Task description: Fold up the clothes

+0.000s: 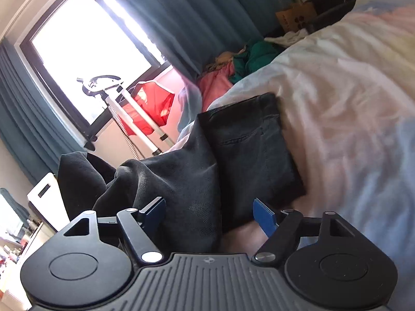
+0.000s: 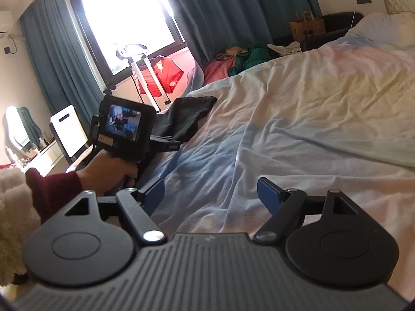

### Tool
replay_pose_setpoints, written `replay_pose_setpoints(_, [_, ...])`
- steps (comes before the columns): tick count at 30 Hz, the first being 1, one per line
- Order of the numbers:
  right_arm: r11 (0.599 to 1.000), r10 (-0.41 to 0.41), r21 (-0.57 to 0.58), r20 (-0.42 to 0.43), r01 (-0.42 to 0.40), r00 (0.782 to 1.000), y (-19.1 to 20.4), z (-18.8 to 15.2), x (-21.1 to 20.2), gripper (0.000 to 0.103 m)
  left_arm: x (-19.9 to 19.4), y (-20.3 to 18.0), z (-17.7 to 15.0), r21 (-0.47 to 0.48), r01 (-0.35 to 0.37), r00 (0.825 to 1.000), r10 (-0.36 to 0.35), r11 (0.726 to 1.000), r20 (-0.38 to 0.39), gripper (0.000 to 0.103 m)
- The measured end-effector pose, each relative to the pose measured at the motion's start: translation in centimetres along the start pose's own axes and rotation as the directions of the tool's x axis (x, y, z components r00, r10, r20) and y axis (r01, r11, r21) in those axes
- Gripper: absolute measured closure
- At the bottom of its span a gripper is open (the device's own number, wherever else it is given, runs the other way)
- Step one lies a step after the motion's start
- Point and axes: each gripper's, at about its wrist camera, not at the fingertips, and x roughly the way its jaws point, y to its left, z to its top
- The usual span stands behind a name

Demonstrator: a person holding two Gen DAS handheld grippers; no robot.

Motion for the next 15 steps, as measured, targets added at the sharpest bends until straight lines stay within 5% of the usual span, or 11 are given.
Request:
replay_pose_setpoints(6, [0.996,-0.007,0.093,-0.091,0.015,0.996,-1.8,-1.2,4.3,0.022,7.7,-2.1,3.7,0.061,-0.084,0.996,0.085,0.995,-0.016,0.048])
replay_pose_setpoints(8, [0.995,-0.008,0.095,-0.096,0.017,0.995,-2.0,-1.5,4.9,0.022,8.7,-2.2,4.2,0.059,-0.075,0.997,0.077,0.995,-0.025,0.081])
replay_pose_setpoints(10, [0.995,-0.013,0.094,-0.094,0.022,0.996,-2.1,-1.7,5.3,0.022,8.5,-1.9,4.6,0.027,-0.048,0.998,0.049,0.998,-0.036,0.096])
replay_pose_setpoints(15, [0.996,-0.02,0.089,-0.086,0.028,0.996,-2.0,-1.6,5.6,0.022,3.1,1.0,4.6,-0.049,0.021,0.999,-0.019,0.999,0.041,0.099])
